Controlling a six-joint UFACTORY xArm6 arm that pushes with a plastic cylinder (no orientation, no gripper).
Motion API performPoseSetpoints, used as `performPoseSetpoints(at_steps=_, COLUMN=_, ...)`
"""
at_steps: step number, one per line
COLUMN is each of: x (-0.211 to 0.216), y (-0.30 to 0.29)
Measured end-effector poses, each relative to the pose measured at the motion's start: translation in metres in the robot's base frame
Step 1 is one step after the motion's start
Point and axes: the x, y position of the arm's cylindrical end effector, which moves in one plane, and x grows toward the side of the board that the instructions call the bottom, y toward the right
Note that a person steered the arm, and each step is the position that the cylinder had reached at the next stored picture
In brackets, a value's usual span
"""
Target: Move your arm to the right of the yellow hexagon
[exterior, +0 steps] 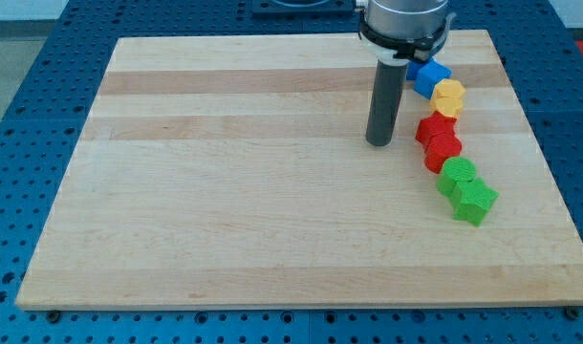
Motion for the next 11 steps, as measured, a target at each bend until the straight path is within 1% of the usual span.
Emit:
performPoseSetpoints(at_steps=1, x=-0.003, y=0.0)
performPoseSetpoints(at_steps=2, x=-0.036, y=0.0)
performPoseSetpoints(at_steps=3, x=-0.1, y=0.003)
performPoseSetpoints(at_steps=4, x=-0.177, y=0.008)
performPoseSetpoints(at_steps=5, x=-0.22, y=0.034)
performPoseSetpoints(at_steps=6, x=-0.221, y=0.114)
performPoseSetpoints(at_steps=7, x=-0.2, y=0.225)
performPoseSetpoints(at_steps=8, x=-0.182, y=0.25)
performPoseSetpoints(at_steps=9, x=-0.171, y=0.25)
performPoseSetpoints(at_steps=11, x=-0.077, y=0.249)
